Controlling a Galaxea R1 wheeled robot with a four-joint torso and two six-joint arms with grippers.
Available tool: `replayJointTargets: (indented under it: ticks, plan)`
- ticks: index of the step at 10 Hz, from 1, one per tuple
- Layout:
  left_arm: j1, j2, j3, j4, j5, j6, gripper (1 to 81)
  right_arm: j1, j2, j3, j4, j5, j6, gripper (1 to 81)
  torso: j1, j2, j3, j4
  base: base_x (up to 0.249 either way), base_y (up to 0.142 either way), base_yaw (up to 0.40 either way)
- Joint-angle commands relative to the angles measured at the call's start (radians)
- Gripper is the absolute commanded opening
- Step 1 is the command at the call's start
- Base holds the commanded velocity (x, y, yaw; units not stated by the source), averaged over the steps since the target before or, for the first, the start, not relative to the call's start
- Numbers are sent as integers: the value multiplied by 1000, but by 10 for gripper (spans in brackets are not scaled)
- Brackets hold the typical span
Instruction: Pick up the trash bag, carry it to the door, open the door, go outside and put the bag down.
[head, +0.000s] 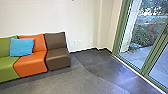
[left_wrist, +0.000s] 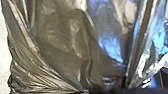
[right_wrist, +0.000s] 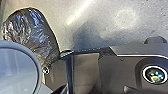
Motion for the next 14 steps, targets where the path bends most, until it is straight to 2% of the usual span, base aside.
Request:
replayJointTargets:
  ticks: [1,3,4,5,9,12,14]
  plan:
    - [-104,-19,-9,-48,72,-1,10,69,-34,24,-3,-55,-5,811,-61,95,43,0,0,0,0]
    - [-107,-9,-7,-52,72,-1,10,73,-32,20,-3,-57,-5,811,-102,157,59,0,0,0,0]
    - [-104,-6,-9,-52,72,-1,10,70,-29,17,-3,-57,-5,811,-127,196,35,0,0,0,0]
    - [-86,-1,-10,-51,73,-1,10,63,-14,0,-5,-57,-9,811,-147,227,40,0,0,0,0]
    - [5,7,-10,-42,60,10,10,16,96,-143,-3,-55,-46,811,-234,362,43,0,0,0,0]
    - [-21,-1,-9,-59,63,7,10,15,110,-152,-3,-55,-54,811,-299,463,43,0,0,0,0]
    - [-58,-12,-6,-98,70,7,10,18,109,-151,-3,-55,-54,811,-344,531,43,0,0,0,0]
